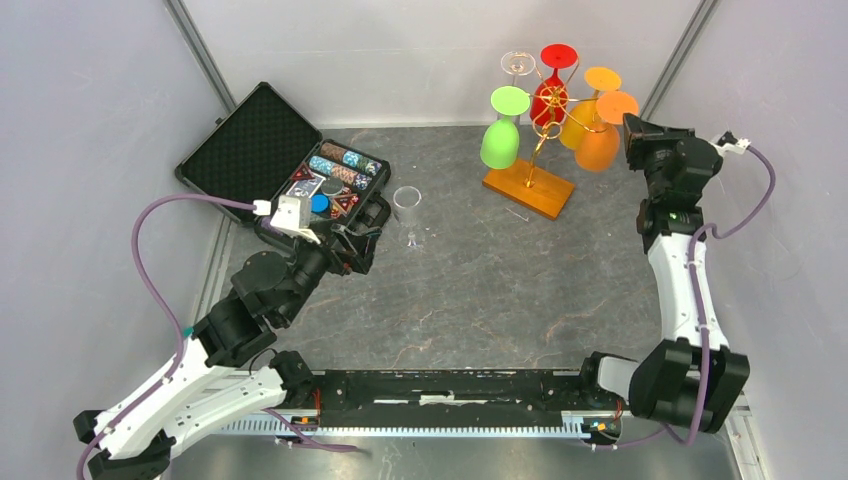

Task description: Take the wine glass off the wine glass rack

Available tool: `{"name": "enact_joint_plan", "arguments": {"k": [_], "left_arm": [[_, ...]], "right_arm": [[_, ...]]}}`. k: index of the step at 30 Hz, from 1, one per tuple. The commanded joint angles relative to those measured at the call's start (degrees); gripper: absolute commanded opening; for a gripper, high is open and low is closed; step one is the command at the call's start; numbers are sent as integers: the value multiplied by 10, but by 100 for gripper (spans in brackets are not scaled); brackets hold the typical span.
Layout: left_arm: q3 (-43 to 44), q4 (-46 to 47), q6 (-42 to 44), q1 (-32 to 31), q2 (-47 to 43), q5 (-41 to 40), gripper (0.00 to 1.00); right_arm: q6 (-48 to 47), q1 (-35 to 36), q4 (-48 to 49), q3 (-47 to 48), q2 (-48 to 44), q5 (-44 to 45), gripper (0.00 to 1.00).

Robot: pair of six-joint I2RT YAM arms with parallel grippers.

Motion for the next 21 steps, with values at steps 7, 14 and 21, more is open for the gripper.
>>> {"name": "enact_joint_plan", "arguments": {"k": [7,14,21], "left_arm": [[5,28,9,-1,13,23,100],[19,36,14,-1,29,65,100],[35,81,27,-1,88,176,100]], "right_arm": [[-33,3,-37,-65,-153,77,0],[-87,3,-135,-80,-234,33,0],[-102,4,-199,-141,-332,-57,0]]}}
